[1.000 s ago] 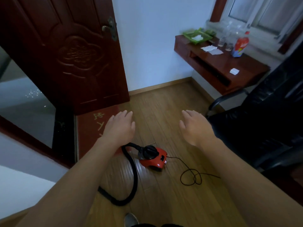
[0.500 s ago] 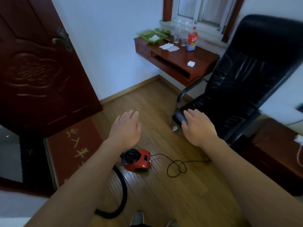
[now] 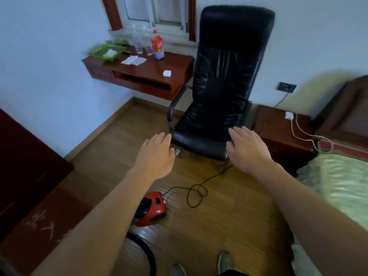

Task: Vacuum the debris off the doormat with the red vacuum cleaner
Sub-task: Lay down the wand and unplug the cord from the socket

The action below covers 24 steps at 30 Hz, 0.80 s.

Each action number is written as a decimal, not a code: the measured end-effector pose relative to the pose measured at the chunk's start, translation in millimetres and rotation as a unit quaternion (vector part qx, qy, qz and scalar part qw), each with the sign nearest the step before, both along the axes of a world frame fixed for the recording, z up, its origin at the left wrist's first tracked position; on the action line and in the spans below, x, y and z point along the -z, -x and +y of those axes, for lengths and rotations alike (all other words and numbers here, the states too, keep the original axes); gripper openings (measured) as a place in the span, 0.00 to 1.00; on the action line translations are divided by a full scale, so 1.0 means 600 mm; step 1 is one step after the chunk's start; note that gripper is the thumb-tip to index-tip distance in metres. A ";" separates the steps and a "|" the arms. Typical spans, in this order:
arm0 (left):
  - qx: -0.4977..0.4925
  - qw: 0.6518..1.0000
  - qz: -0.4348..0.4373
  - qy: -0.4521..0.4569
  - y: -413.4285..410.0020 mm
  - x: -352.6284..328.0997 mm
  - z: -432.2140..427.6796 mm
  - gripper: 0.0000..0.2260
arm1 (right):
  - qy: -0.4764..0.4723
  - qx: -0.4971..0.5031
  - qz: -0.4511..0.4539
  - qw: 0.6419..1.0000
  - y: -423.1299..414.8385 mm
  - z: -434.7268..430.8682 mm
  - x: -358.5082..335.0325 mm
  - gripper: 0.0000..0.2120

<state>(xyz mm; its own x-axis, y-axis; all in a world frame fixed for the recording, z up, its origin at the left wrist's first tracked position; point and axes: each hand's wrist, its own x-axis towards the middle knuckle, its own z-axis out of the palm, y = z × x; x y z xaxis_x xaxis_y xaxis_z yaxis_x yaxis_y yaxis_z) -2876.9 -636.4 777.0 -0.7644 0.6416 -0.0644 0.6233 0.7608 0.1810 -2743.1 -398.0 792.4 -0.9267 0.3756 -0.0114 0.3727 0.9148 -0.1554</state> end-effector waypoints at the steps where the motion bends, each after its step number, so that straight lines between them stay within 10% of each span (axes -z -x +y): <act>1: 0.019 1.000 0.001 0.000 -0.001 -0.002 0.017 0.25 | 0.000 0.016 0.003 1.000 -0.014 0.009 0.001 0.25; 24: 0.203 0.979 0.014 0.008 -0.153 0.013 0.554 0.27 | 0.007 0.235 0.000 0.972 -0.303 0.404 0.033 0.22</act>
